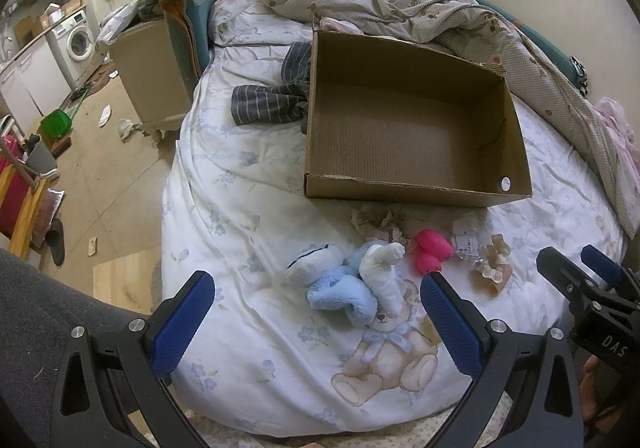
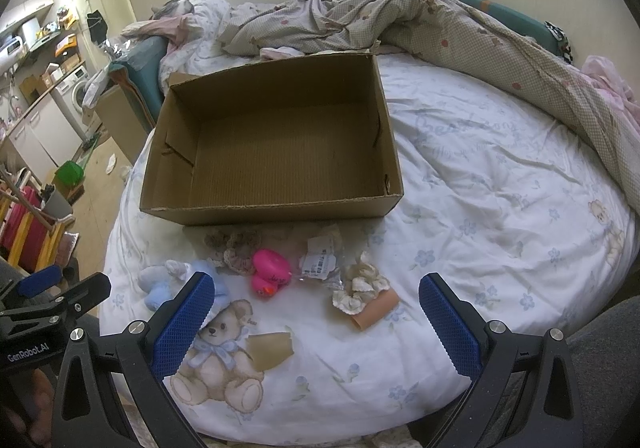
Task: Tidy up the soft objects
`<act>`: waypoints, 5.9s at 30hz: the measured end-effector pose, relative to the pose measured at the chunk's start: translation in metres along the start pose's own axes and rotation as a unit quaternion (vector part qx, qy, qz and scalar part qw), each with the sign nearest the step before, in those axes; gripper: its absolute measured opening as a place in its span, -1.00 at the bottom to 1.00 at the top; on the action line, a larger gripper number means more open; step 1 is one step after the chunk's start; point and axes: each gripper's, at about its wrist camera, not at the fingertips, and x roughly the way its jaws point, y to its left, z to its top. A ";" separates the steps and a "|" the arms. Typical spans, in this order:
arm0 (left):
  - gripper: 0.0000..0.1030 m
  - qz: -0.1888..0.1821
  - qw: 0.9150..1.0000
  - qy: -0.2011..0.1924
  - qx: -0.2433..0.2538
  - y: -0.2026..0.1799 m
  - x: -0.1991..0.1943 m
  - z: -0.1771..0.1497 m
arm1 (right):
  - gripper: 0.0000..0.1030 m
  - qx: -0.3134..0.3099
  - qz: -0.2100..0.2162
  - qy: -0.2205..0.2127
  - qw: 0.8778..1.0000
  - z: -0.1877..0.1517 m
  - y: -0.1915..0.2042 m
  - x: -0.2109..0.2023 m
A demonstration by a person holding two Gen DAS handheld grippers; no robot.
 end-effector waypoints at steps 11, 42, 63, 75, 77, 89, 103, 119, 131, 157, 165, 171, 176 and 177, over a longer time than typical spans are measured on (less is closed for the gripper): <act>1.00 -0.002 1.000 0.003 -0.004 0.001 0.000 0.001 | 1.00 0.000 0.008 0.004 1.000 0.000 0.000 -0.001; 0.42 -0.055 0.957 0.257 -0.127 0.024 0.125 0.007 | -0.02 -0.051 0.096 0.291 0.951 -0.032 0.035 0.129; -0.72 -0.045 0.979 0.189 -0.063 0.012 0.083 0.023 | -0.92 -0.015 0.141 0.223 0.964 -0.009 0.012 0.104; -0.73 0.058 0.991 0.092 0.073 -0.022 0.053 0.035 | -0.92 0.007 0.163 0.166 0.972 0.010 0.008 0.080; -0.73 0.057 0.992 0.094 0.067 -0.019 0.055 0.035 | -0.92 0.007 0.165 0.165 0.972 0.011 0.007 0.079; -0.73 0.028 0.996 0.068 0.053 -0.021 0.022 0.043 | -0.92 0.028 0.198 0.137 0.970 0.025 0.000 0.055; -0.73 0.017 0.998 0.043 0.040 -0.028 0.031 0.113 | -0.92 0.023 0.197 0.071 0.978 0.113 -0.015 0.043; -0.73 -0.005 0.998 0.042 0.039 -0.044 0.104 0.137 | -0.92 0.042 0.150 0.093 0.983 0.117 -0.031 0.126; -0.71 -0.019 0.998 0.036 0.054 -0.053 0.114 0.125 | -0.92 0.016 0.127 0.113 0.985 0.110 -0.016 0.144; -0.56 -0.030 0.998 0.044 0.037 -0.049 0.118 0.126 | -0.91 0.026 0.117 0.118 0.986 0.109 -0.019 0.150; 0.10 -0.021 0.999 0.019 0.043 -0.050 0.107 0.128 | -0.85 0.026 0.111 0.107 0.988 0.112 -0.023 0.145; 0.23 -0.021 0.999 0.009 0.036 -0.050 0.101 0.132 | 0.52 0.048 0.098 0.078 0.991 0.116 -0.034 0.134; 0.23 -0.020 0.999 0.005 0.036 -0.048 0.094 0.131 | 0.52 0.035 0.085 0.067 0.993 0.119 -0.032 0.127; 0.23 -0.024 0.999 0.006 0.033 -0.046 0.091 0.131 | 0.52 0.035 0.087 0.066 0.993 0.120 -0.031 0.127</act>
